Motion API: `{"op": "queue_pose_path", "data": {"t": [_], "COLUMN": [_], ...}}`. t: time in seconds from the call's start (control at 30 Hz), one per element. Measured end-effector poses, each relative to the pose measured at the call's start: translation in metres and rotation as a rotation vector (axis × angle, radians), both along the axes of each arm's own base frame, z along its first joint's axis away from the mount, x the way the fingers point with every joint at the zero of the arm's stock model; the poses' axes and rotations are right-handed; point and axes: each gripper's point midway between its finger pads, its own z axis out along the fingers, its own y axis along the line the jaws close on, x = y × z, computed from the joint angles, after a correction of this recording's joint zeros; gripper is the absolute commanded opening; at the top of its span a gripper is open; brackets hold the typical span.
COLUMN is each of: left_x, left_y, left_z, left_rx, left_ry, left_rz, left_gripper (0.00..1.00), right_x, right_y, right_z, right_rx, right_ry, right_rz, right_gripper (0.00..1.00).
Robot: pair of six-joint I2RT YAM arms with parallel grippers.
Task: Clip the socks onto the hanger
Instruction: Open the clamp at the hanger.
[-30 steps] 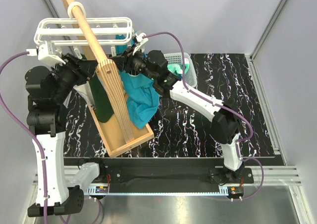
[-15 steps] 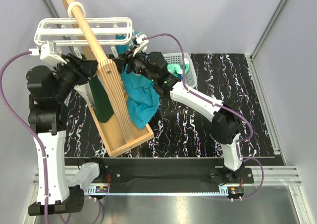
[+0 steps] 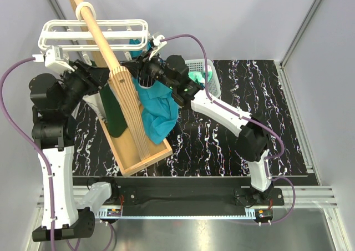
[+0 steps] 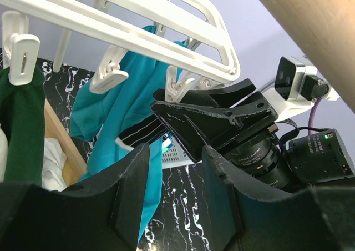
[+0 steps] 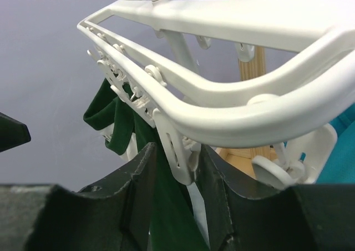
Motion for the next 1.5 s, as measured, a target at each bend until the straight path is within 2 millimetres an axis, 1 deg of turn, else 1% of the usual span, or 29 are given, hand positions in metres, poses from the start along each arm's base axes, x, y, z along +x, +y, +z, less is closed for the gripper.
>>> {"op": "queue_pose_path", "data": {"t": [0.07,0.1,0.17,0.2,0.23,0.3,0.4,0.57,0.63,0.7,0.87,0.97,1.07,1.17,1.27,1.33,1.5], "left_x": [0.000,0.000,0.000,0.000,0.000,0.001,0.003,0.010,0.012,0.016,0.024,0.032,0.042,0.050,0.050,0.048,0.044], "left_y": [-0.001,-0.001,-0.002,-0.003,-0.003,-0.004,-0.007,-0.017,-0.019,-0.022,-0.027,-0.031,-0.034,-0.035,-0.035,-0.033,-0.029], "left_z": [0.002,0.003,0.003,0.003,0.001,-0.002,-0.009,-0.020,-0.024,-0.025,-0.018,-0.013,-0.016,-0.022,-0.021,-0.015,0.000], "left_rx": [-0.004,-0.005,-0.006,-0.006,-0.010,-0.017,-0.034,-0.093,-0.119,-0.151,-0.229,-0.290,-0.349,-0.392,-0.414,-0.423,-0.452], "left_ry": [-0.005,-0.009,-0.013,-0.012,-0.008,0.000,0.018,0.030,0.037,0.029,-0.011,-0.051,-0.065,-0.064,-0.093,-0.127,-0.210], "left_rz": [-0.004,-0.006,-0.013,-0.017,-0.020,-0.027,-0.040,-0.097,-0.111,-0.126,-0.164,-0.200,-0.227,-0.245,-0.265,-0.278,-0.331], "left_gripper": [0.48,0.48,0.48,0.47,0.48,0.47,0.48,0.53,0.56,0.57,0.61,0.62,0.62,0.66,0.72,0.77,0.80], "right_x": [-0.001,-0.002,-0.003,-0.003,-0.003,-0.004,-0.005,-0.006,-0.009,-0.012,-0.025,-0.033,-0.039,-0.044,-0.049,-0.053,-0.059], "right_y": [0.000,0.001,0.001,0.001,0.001,0.002,0.002,0.000,-0.003,-0.006,-0.017,-0.020,-0.021,-0.021,-0.021,-0.021,-0.023], "right_z": [0.002,0.003,0.003,0.003,0.003,0.003,0.001,-0.004,-0.003,0.001,0.013,0.019,0.021,0.019,0.020,0.022,0.029], "right_rx": [0.003,0.005,0.007,0.009,0.009,0.012,0.007,-0.016,-0.027,-0.032,-0.046,-0.052,-0.059,-0.068,-0.074,-0.068,-0.044], "right_ry": [-0.001,-0.002,0.001,0.004,0.004,0.012,0.027,0.048,0.058,0.063,0.105,0.137,0.176,0.214,0.248,0.265,0.309], "right_rz": [0.006,0.010,0.015,0.018,0.020,0.026,0.029,0.027,0.027,0.027,0.044,0.071,0.086,0.108,0.133,0.152,0.206], "right_gripper": [0.41,0.32,0.24,0.14,0.08,0.00,0.00,0.00,0.00,0.00,0.00,0.00,0.00,0.00,0.00,0.00,0.00]}}
